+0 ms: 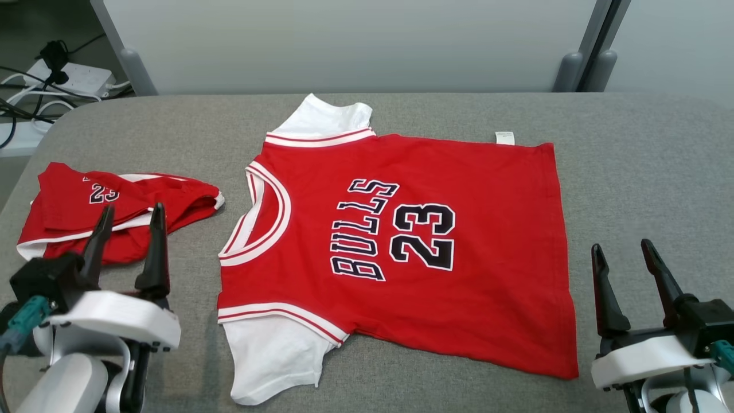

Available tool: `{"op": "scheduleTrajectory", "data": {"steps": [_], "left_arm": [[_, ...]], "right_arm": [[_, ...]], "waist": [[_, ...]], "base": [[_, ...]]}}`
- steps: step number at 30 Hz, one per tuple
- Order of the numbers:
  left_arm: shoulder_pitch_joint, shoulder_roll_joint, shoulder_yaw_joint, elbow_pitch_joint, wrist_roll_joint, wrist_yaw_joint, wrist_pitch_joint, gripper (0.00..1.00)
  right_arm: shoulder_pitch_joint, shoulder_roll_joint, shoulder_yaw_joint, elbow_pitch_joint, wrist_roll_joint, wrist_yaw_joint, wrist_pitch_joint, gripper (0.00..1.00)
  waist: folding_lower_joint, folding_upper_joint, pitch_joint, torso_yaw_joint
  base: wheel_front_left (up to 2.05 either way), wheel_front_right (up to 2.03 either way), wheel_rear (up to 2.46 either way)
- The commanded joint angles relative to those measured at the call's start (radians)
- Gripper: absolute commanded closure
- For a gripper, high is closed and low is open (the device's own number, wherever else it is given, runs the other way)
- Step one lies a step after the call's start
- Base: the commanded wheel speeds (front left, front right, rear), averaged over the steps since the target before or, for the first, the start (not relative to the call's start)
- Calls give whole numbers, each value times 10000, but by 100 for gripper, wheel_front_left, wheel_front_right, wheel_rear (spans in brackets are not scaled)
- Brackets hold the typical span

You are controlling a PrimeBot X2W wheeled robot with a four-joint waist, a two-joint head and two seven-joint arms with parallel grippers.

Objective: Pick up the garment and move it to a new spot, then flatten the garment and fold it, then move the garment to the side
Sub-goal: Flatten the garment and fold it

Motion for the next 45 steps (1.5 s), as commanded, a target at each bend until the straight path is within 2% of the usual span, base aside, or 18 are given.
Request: {"op": "scheduleTrajectory", "data": {"steps": [1, 8, 16, 34, 39, 45], "left_arm": [[-110, 367, 438, -105, 152, 59, -146, 0], [1292, 390, 317, -385, 564, 301, -612, 0], [2511, 194, 193, -1154, 683, 375, -772, 0], [2585, 170, 158, -1423, 525, 320, -689, 0], [2627, -3, -70, -1323, -79, 95, 51, 0], [2675, -230, -585, -825, -754, -416, 966, 0]], "right_arm": [[-183, -121, 225, -86, -116, 42, -175, 0], [406, -161, 100, 608, -379, 42, -447, 0], [1331, -146, -164, 349, -543, 42, -535, 0], [1594, -113, 164, -121, -356, 42, -541, 0], [1540, -112, 204, 104, -37, 42, -502, 0], [1801, -111, 249, 920, 300, 42, -292, 0]], "waist": [[0, -1, -53, -3], [0, -1, -340, 210], [0, -1, -653, 574], [0, -1, -547, 640], [0, -1, -504, 604], [0, -1, -278, 513]], "base": [[0, 0, 0], [0, 0, 0], [0, 0, 0], [0, 0, 0], [0, 0, 0], [0, 0, 0]]}}
